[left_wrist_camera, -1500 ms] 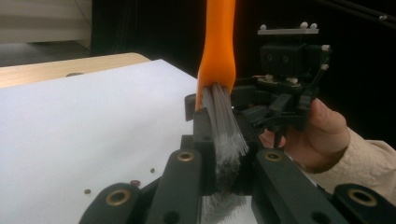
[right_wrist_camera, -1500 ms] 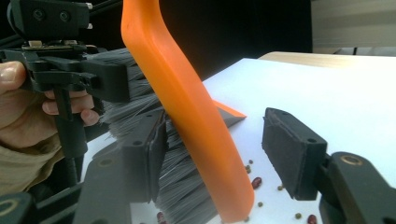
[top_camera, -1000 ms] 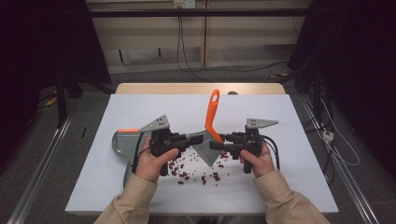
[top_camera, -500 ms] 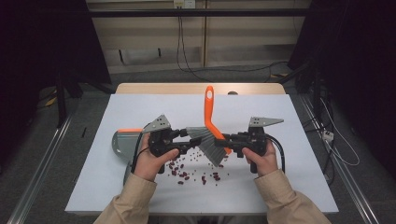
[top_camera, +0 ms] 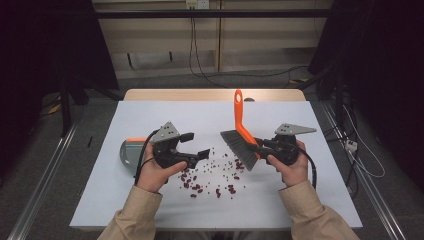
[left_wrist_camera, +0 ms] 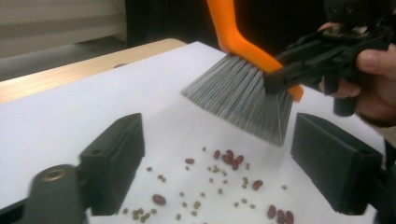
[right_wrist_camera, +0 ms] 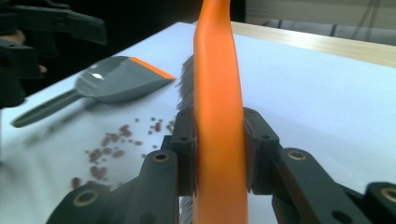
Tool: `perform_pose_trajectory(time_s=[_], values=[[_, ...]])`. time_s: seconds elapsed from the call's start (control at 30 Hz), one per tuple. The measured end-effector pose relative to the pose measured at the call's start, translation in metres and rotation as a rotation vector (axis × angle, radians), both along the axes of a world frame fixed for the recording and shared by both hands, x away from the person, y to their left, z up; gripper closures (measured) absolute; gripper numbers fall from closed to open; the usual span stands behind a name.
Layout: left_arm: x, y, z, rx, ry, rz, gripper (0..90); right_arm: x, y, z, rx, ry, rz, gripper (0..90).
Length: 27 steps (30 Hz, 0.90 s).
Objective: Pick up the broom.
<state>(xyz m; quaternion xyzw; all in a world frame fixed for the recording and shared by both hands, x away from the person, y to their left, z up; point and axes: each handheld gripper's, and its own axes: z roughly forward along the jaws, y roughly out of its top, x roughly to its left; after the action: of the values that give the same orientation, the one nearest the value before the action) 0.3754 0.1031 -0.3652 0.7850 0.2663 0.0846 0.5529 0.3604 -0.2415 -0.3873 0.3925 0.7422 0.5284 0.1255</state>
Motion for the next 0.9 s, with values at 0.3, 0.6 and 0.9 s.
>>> perform_pose_trajectory(time_s=[0.3, 0.6, 0.9], values=[[-0.002, 0.016, -0.003, 0.040, -0.023, 0.010, 14.1, 0.001, -0.012, -0.002, -0.099, -0.015, -0.116, 70.4], [-0.003, 0.031, -0.011, 0.068, -0.015, 0.031, 12.9, 0.005, -0.017, -0.010, -0.243, -0.019, -0.220, 70.4], [-0.005, 0.050, -0.017, 0.081, -0.015, 0.068, 10.6, 0.001, -0.006, -0.018, -0.390, -0.010, -0.283, 70.4]])
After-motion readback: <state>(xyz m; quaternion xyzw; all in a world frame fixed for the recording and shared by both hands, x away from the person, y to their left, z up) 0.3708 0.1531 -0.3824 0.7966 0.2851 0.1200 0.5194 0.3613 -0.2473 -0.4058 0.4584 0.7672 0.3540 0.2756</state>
